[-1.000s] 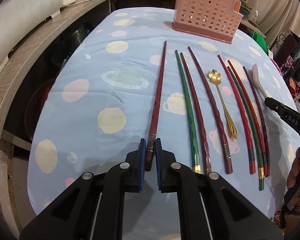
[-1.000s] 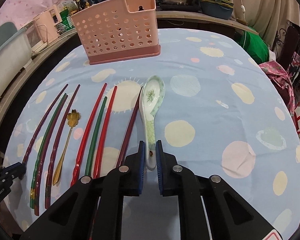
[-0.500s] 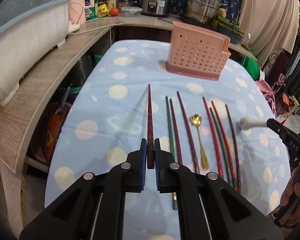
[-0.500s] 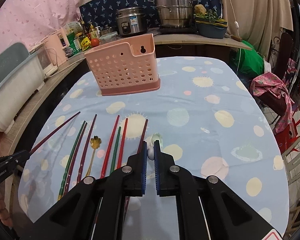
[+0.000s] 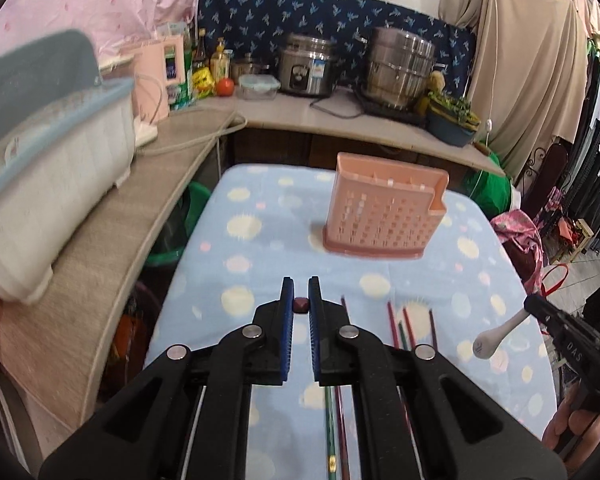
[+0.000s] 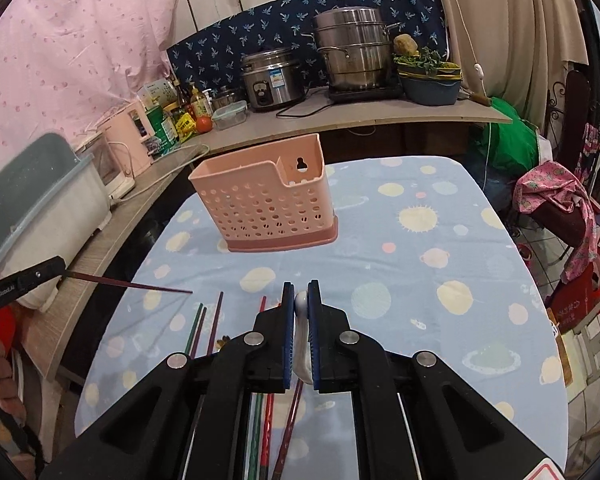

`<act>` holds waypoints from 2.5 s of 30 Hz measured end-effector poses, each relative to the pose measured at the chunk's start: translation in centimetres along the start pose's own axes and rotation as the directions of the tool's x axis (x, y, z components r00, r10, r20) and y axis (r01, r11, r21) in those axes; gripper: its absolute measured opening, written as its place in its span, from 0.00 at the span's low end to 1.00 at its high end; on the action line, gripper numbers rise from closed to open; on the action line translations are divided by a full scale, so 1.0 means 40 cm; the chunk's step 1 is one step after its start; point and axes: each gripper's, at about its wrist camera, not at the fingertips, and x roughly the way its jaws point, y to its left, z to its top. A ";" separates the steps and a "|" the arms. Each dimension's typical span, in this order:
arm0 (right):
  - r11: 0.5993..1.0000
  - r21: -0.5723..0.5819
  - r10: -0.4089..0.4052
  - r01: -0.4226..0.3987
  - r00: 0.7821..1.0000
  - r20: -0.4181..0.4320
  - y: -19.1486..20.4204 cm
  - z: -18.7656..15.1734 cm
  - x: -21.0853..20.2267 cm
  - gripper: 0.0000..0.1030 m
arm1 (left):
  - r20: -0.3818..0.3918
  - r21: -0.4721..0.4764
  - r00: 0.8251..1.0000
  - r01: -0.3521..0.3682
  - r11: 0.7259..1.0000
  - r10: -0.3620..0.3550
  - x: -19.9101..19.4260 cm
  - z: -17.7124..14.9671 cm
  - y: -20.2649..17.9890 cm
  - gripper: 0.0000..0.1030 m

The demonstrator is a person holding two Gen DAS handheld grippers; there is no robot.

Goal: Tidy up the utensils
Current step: 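Lift both held utensils and lower them into the pink holder, then open both tools to release the utensils into the holder, then withdraw both tools back toward the remaining chopsticks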

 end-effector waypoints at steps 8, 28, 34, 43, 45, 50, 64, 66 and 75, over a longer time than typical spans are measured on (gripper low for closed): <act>0.998 0.020 0.055 -0.056 0.997 0.050 0.004 0.125 0.017 0.06 | 0.087 0.005 0.996 0.032 0.999 -0.032 -0.019 0.176 -0.029 0.07; 0.985 0.069 0.146 -0.157 0.979 0.139 -0.002 0.423 0.239 0.06 | 0.361 -0.014 0.929 0.099 0.995 -0.087 0.035 0.529 -0.116 0.07; 0.982 0.106 0.147 -0.156 0.986 0.082 -0.037 0.395 0.338 0.07 | 0.301 -0.012 0.951 0.077 0.997 -0.070 0.168 0.495 -0.118 0.07; 0.985 0.119 0.117 -0.122 0.992 0.043 -0.056 0.345 0.383 0.12 | 0.196 -0.037 0.979 0.058 0.998 -0.049 0.297 0.425 -0.098 0.11; 0.986 0.114 0.115 -0.120 0.992 0.048 -0.056 0.342 0.364 0.12 | 0.188 -0.035 0.981 0.050 0.998 -0.043 0.292 0.416 -0.093 0.20; 0.990 0.086 0.101 -0.108 0.992 0.075 -0.048 0.314 0.278 0.24 | 0.196 -0.030 0.980 0.036 0.999 -0.030 0.243 0.378 -0.077 0.50; 0.999 0.017 0.031 -0.031 0.999 -0.037 -0.023 -0.003 0.080 0.26 | 0.069 0.015 0.996 -0.062 0.998 0.061 0.115 0.053 -0.003 0.50; 1.000 0.007 0.019 -0.018 0.998 -0.063 -0.019 -0.058 0.065 0.26 | 0.031 0.006 0.998 -0.057 0.998 0.056 0.111 -0.005 0.012 0.50; 0.999 -0.020 -0.031 0.028 0.985 -0.167 0.000 -0.278 0.021 0.26 | -0.105 -0.015 0.991 -0.081 0.997 0.079 0.102 -0.236 0.049 0.50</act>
